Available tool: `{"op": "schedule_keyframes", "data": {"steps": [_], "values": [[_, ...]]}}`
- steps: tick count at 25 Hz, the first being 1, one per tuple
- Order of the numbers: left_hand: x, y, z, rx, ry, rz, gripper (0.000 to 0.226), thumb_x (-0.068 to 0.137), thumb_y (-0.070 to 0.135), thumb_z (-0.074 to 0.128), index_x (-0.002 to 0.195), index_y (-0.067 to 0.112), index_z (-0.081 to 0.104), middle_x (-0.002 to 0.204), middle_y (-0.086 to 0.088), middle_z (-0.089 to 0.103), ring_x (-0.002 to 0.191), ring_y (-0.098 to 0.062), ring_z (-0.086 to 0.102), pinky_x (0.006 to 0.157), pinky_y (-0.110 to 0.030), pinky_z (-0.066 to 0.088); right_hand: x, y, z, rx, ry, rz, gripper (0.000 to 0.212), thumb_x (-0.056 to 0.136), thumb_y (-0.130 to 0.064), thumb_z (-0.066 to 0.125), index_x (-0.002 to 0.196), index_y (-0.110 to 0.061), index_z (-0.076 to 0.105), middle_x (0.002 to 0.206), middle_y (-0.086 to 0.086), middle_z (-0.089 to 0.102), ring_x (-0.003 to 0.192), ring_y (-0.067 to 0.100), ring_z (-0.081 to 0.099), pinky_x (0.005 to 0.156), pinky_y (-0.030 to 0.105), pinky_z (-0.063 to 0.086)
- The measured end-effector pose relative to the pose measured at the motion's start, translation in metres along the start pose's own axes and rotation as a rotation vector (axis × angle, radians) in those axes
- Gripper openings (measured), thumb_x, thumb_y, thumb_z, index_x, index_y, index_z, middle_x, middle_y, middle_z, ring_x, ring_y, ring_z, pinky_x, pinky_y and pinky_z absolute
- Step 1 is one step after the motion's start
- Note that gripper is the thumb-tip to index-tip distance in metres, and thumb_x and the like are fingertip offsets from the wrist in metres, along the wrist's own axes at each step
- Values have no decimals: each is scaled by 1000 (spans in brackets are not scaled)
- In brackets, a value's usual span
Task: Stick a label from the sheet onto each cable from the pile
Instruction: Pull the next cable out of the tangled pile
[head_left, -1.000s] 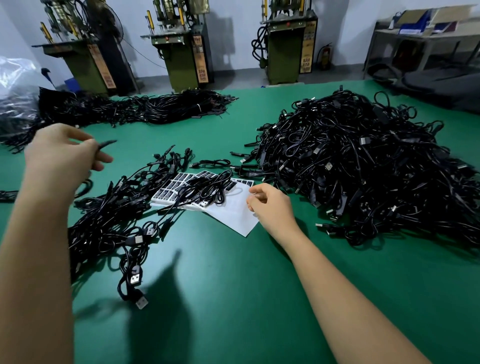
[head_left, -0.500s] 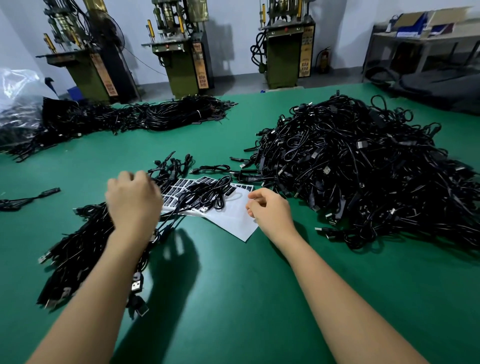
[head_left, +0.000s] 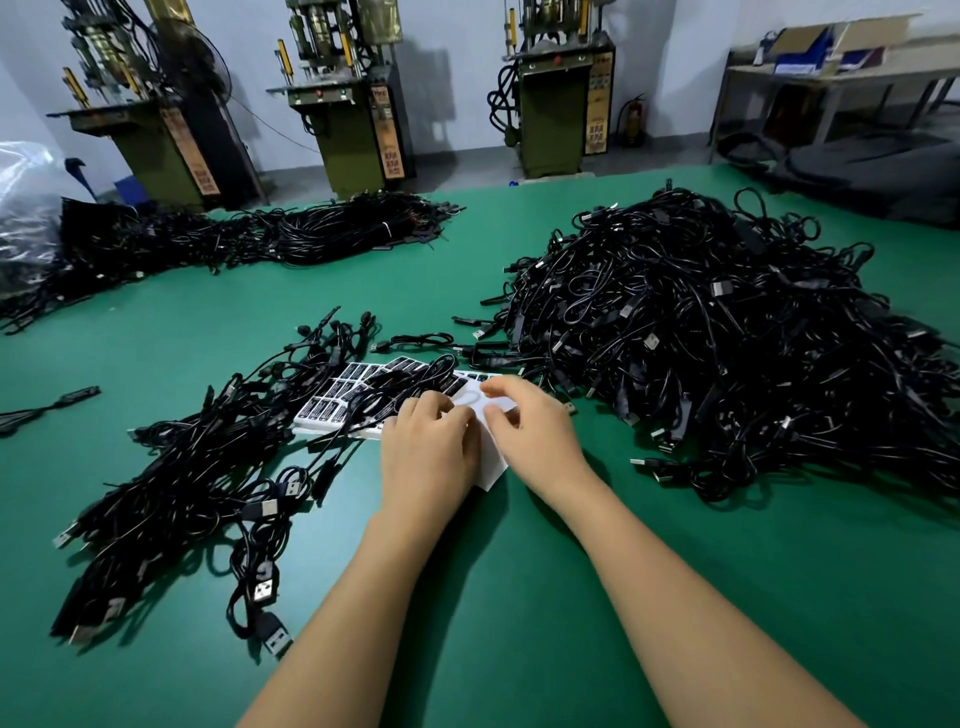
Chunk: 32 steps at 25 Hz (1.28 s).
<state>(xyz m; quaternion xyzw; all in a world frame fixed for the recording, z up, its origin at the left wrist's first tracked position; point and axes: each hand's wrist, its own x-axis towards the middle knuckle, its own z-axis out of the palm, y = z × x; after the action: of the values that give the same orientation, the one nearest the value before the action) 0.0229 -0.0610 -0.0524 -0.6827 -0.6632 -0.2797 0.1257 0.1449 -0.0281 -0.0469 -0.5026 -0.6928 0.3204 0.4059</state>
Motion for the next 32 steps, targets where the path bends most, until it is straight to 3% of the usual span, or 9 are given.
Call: {"op": "schedule_keyframes", "data": {"steps": [2, 4, 6, 8, 13, 18, 22, 24, 32], "values": [[0, -4, -1, 20, 74, -87, 11, 78, 20, 71, 80, 10, 72, 96, -12, 65, 87, -36, 56, 70, -40, 37, 0, 0, 4, -242, -111, -132, 27, 96, -18, 49, 118, -16, 64, 122, 1, 63, 108, 24, 55, 95, 32, 40], [2, -12, -3, 43, 83, -208, 18, 79, 29, 69, 94, 19, 72, 117, -8, 60, 108, -35, 49, 85, -42, 34, 1, 1, 6, -370, -158, -202, 25, 98, -20, 45, 113, -13, 65, 119, 1, 64, 100, 28, 52, 89, 30, 35], [2, -21, -2, 64, -41, -294, 31, 87, 39, 59, 116, 32, 63, 139, 0, 49, 129, -29, 36, 100, -44, 24, 0, 3, 4, -423, -154, -215, 24, 99, -21, 44, 108, -13, 64, 114, 0, 65, 95, 29, 49, 87, 31, 34], [1, -28, 2, 57, -149, -346, 44, 92, 49, 47, 134, 40, 47, 149, 4, 37, 139, -24, 24, 107, -47, 18, 0, 4, 3, -466, -144, -213, 23, 98, -26, 45, 107, -15, 63, 111, -3, 65, 94, 26, 46, 85, 31, 35], [5, -35, 3, -7, -255, -396, 62, 84, 66, 43, 141, 47, 32, 156, 6, 22, 141, -20, 13, 107, -49, 14, 5, 0, 0, -554, -111, -172, 21, 96, -34, 49, 106, -22, 63, 113, -10, 65, 99, 20, 44, 82, 31, 39], [7, -46, 3, 13, -291, -404, 79, 75, 80, 41, 144, 43, 29, 157, 2, 17, 141, -24, 11, 106, -53, 15, 18, -15, 7, -645, -117, -118, 15, 92, -30, 53, 92, -20, 64, 99, -3, 64, 98, 23, 51, 76, 33, 41], [8, -43, 6, 10, -264, -403, 77, 76, 78, 44, 143, 43, 30, 156, 4, 19, 140, -23, 10, 105, -53, 14, 50, -24, 14, -398, -90, 57, 15, 88, -11, 58, 100, -14, 67, 102, 6, 67, 97, 25, 60, 83, 33, 51], [8, -42, 6, 7, -254, -405, 74, 77, 76, 44, 142, 43, 31, 155, 6, 21, 138, -22, 11, 104, -52, 15, 59, -24, 23, -402, -64, 120, 16, 88, -10, 59, 102, -12, 67, 109, 9, 65, 100, 26, 60, 86, 34, 50], [8, -37, 5, -16, -204, -376, 62, 79, 70, 49, 135, 42, 41, 145, 6, 34, 130, -24, 21, 97, -44, 19, 73, -24, 34, -448, -6, 241, 14, 91, -11, 59, 98, -11, 71, 113, 8, 64, 95, 27, 61, 69, 28, 43]]}}
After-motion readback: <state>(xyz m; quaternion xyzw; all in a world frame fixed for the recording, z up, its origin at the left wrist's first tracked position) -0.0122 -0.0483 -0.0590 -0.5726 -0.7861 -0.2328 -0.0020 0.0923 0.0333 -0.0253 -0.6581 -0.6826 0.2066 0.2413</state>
